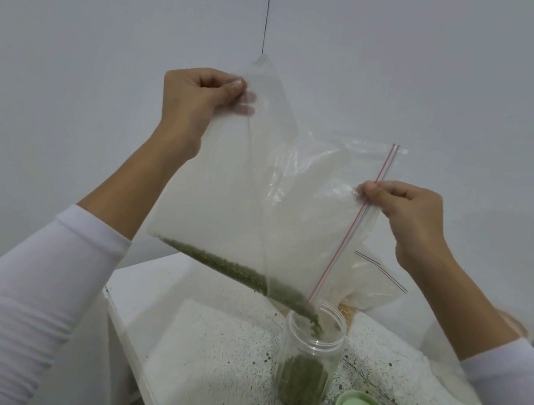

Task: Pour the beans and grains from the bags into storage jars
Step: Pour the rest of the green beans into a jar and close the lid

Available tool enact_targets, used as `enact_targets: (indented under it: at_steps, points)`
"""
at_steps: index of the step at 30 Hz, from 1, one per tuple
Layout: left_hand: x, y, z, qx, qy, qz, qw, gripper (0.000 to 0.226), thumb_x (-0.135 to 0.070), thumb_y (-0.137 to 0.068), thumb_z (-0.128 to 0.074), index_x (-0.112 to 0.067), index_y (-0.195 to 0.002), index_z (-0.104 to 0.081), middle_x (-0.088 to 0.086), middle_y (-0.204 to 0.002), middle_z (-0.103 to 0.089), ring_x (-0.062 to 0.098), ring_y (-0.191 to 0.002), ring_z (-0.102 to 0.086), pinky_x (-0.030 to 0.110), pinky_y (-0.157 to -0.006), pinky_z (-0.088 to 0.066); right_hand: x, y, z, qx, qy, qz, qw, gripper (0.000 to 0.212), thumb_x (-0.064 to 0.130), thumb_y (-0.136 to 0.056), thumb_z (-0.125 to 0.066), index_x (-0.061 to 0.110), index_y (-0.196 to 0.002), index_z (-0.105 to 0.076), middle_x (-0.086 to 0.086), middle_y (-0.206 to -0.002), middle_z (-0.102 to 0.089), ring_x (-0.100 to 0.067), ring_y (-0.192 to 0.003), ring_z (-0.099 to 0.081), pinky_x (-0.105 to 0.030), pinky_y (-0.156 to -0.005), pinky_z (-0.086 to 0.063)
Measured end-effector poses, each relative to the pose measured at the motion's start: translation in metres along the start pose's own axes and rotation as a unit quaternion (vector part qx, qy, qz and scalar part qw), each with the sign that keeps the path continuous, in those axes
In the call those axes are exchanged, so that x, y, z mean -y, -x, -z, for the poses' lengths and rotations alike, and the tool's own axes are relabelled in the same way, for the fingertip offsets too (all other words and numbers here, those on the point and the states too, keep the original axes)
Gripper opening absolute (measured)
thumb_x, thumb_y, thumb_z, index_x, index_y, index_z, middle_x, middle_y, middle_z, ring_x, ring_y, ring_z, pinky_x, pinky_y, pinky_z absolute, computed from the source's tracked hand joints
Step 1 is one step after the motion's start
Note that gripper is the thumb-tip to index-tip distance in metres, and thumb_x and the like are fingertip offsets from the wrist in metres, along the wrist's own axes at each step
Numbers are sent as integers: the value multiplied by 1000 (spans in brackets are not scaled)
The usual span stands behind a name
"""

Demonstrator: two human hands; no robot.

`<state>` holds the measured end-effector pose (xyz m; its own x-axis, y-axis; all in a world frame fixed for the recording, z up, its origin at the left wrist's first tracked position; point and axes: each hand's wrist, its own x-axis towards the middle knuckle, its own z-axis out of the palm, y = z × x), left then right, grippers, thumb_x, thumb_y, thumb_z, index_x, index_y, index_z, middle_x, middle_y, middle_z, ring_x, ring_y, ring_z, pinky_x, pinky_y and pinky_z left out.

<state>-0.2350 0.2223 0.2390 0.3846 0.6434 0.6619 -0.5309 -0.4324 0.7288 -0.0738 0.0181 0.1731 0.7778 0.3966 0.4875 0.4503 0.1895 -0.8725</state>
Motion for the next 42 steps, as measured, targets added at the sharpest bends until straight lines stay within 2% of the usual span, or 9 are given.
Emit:
enact_targets:
  at_steps: [7, 12, 18, 21, 26, 29, 33, 37, 42]
  points:
    - [1, -1, 2, -3, 13, -4, 1000, 8, 5, -83, -66, 1, -77, -67, 6, -64, -71, 22, -64, -71, 30, -66, -57, 1, 2, 0, -13, -8, -6, 1000, 8, 11, -84, -69, 11, -77, -71, 8, -71, -69, 10, -64, -61, -4, -69, -42]
    - [2, -3, 3, -7, 12, -2, 1000, 8, 5, -82, -67, 0, -75, -67, 5, -64, -71, 24, -65, -70, 36, -72, -59, 0, 3, -1, -5, 5, -8, 1000, 8, 12, -85, -68, 5, -86, -72, 2, -79, -70, 9, -66, -62, -4, -69, -42]
    - [3, -1, 2, -2, 7, 7, 1000, 8, 3, -83, -67, 0, -76, -67, 4, -64, -71, 23, -66, -71, 35, -72, -59, 2, 5, -2, -1, 4, -8, 1000, 10, 11, -85, -68, 11, -76, -71, 2, -76, -69, 7, -67, -63, -2, -68, -42]
    - [4, -2, 2, -8, 14, 4, 1000, 9, 5, -83, -66, 1, -76, -67, 3, -61, -70, 21, -65, -71, 31, -67, -58, 1, 5, -4, -3, 7, -8, 1000, 10, 11, -85, -68, 13, -75, -71, 1, -76, -70, 3, -72, -64, -7, -73, -44]
    - [5, -1, 1, -6, 14, -2, 1000, 9, 5, -84, -66, 0, -76, -67, 3, -62, -70, 20, -65, -70, 32, -69, -58, 2, 2, -4, -17, -1, -3, 1000, 7, 11, -84, -69, 8, -80, -72, 2, -77, -70, 4, -71, -64, -8, -78, -44]
    - [4, -1, 0, 11, 0, 2, 1000, 9, 4, -84, -66, 0, -76, -67, 2, -63, -71, 21, -63, -70, 30, -68, -58, 2, 3, -5, 15, 15, -8, 1000, 8, 12, -85, -68, 10, -77, -72, 1, -77, -70, 3, -72, -64, -3, -72, -43]
    - [3, -3, 0, 3, 16, -13, 1000, 8, 5, -84, -66, 1, -76, -67, 4, -62, -70, 22, -66, -71, 32, -69, -58, 1, 2, -3, -19, -3, -6, 1000, 10, 11, -84, -69, 14, -75, -71, 0, -77, -70, 0, -75, -65, -11, -80, -43]
    - [4, -5, 1, 8, 13, -10, 1000, 9, 6, -84, -65, 1, -76, -67, 4, -62, -69, 21, -66, -70, 31, -68, -58, -1, 2, -3, -13, 6, -9, 1000, 10, 11, -84, -69, 14, -75, -71, 4, -74, -69, 7, -66, -62, -10, -73, -41]
    - [4, -4, -3, 22, 2, -3, 1000, 8, 4, -84, -65, 1, -77, -67, 4, -64, -71, 22, -65, -71, 32, -68, -57, -5, 1, -3, -12, 14, -5, 1000, 6, 11, -85, -68, 9, -81, -72, 0, -78, -69, 3, -70, -63, -4, -71, -43]
